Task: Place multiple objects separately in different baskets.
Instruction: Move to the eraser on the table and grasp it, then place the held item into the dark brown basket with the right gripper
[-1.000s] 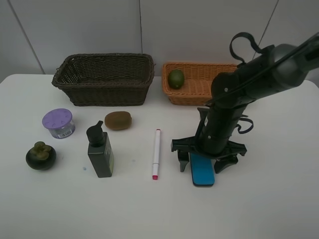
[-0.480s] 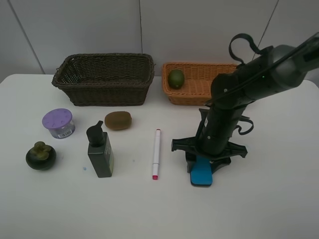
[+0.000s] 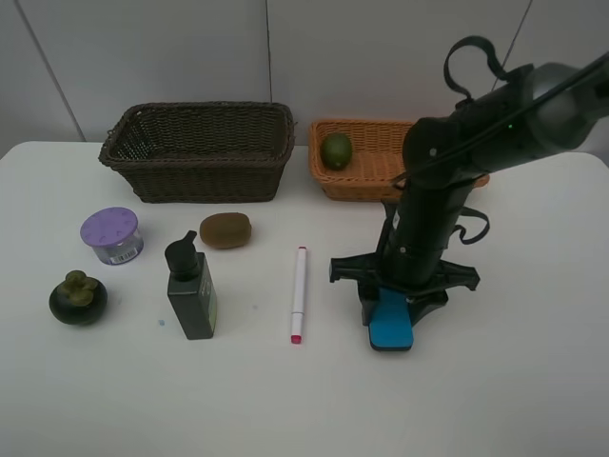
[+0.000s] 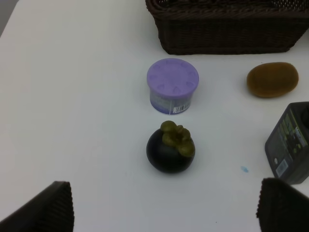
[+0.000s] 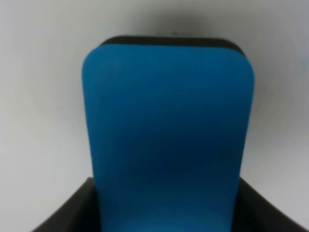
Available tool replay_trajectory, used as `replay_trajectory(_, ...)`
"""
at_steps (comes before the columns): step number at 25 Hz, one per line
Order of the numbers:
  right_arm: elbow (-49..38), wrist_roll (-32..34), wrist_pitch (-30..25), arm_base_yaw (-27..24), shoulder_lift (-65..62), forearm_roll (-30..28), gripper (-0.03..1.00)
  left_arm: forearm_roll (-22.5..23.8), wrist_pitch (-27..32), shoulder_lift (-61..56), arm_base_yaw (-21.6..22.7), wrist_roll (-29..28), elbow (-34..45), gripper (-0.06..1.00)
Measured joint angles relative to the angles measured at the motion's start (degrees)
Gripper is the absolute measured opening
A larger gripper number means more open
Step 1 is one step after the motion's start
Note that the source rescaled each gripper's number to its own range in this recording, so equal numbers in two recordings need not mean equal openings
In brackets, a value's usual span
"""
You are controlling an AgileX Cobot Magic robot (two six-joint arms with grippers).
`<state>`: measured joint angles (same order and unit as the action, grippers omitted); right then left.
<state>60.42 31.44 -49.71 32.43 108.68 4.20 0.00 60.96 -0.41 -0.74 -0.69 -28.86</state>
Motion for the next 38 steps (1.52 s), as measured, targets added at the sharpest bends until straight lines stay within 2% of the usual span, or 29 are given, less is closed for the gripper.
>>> replay_trajectory(7, 16.9, -0.3, -15.2, 0.0, -2.8, -7.0, 0.53, 0.0, 0.0, 0.0, 0.0, 0.0, 0.0, 1.00)
replay_trajectory(10, 24.4, -1.1, -17.2, 0.0, -2.8, -9.2, 0.53, 0.0, 0.0, 0.0, 0.0, 0.0, 0.0, 1.00)
replay_trajectory(14, 33.8, -1.8, -16.7, 0.0, -2.2, -10.4, 0.53, 0.0, 0.0, 0.0, 0.0, 0.0, 0.0, 1.00)
replay_trajectory(18, 42.4, -9.5, -11.2, 0.0, 0.7, -9.9, 0.53, 0.0, 0.0, 0.0, 0.0, 0.0, 0.0, 1.00)
replay_trajectory(23, 50.2, -25.1, -3.8, 0.0, 7.7, -6.5, 0.53, 0.0, 0.0, 0.0, 0.0, 0.0, 0.0, 1.00)
replay_trajectory(27, 55.0, -33.5, 1.2, 0.2, 13.6, -3.7, 0.53, 0.0, 0.0, 0.0, 0.0, 0.0, 0.0, 1.00)
replay_trajectory(31, 58.0, -36.5, 8.8, 1.2, 18.3, -3.2, 0.53, 0.0, 0.0, 0.0, 0.0, 0.0, 0.0, 1.00)
replay_trajectory(38, 58.0, -37.0, 22.8, 2.5, 24.7, 0.6, 0.53, 0.0, 0.0, 0.0, 0.0, 0.0, 0.0, 1.00)
